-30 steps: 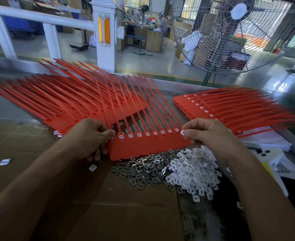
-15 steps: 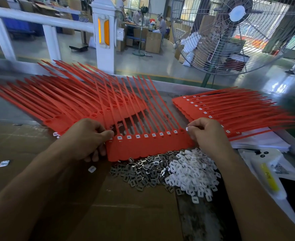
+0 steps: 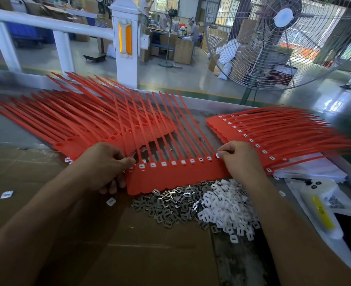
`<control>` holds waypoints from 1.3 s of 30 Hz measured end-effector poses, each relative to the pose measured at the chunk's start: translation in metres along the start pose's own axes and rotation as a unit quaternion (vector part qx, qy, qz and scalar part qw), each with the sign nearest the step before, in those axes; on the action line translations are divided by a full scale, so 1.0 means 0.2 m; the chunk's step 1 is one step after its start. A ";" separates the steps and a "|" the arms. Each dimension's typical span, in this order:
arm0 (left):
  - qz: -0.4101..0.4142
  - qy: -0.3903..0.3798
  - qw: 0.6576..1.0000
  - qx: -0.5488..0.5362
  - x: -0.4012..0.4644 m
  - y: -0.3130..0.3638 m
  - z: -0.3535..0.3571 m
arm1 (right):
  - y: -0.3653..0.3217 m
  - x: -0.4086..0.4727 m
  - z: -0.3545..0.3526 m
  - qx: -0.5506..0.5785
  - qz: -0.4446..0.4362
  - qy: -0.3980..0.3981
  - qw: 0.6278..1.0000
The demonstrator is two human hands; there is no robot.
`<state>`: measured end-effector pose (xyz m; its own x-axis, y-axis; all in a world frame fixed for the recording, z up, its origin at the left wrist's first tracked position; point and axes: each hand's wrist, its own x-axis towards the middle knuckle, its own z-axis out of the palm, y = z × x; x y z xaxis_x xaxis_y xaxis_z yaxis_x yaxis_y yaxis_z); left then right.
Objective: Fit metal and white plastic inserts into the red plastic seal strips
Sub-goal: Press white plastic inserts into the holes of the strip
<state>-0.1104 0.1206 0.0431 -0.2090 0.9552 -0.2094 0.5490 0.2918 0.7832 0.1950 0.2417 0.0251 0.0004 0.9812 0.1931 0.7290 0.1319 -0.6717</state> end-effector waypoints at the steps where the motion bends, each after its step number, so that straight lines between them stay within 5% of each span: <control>1: 0.000 -0.001 1.000 0.001 0.00 0.00 0.00 | 0.00 0.00 0.00 0.001 0.002 -0.003 1.000; 11: 0.002 -0.002 1.000 0.001 0.01 -0.01 0.00 | -0.02 -0.02 -0.01 -0.026 -0.013 -0.003 1.000; 21: 0.006 -0.004 1.000 0.005 0.01 -0.02 0.01 | -0.12 -0.12 -0.03 -0.328 -0.083 -0.091 0.937; 31: 0.021 -0.003 1.000 -0.011 -0.01 -0.01 0.00 | -0.12 -0.12 -0.03 -0.301 -0.074 -0.093 0.946; 39: 0.020 0.002 0.999 -0.037 0.00 -0.02 0.00 | -0.07 -0.08 0.00 -0.126 -0.019 -0.039 0.991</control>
<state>-0.1123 0.1201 0.0403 -0.1914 0.9658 -0.1746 0.4953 0.2487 0.8324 0.1836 0.2235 0.0315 -0.0767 0.9854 0.1517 0.8755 0.1394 -0.4627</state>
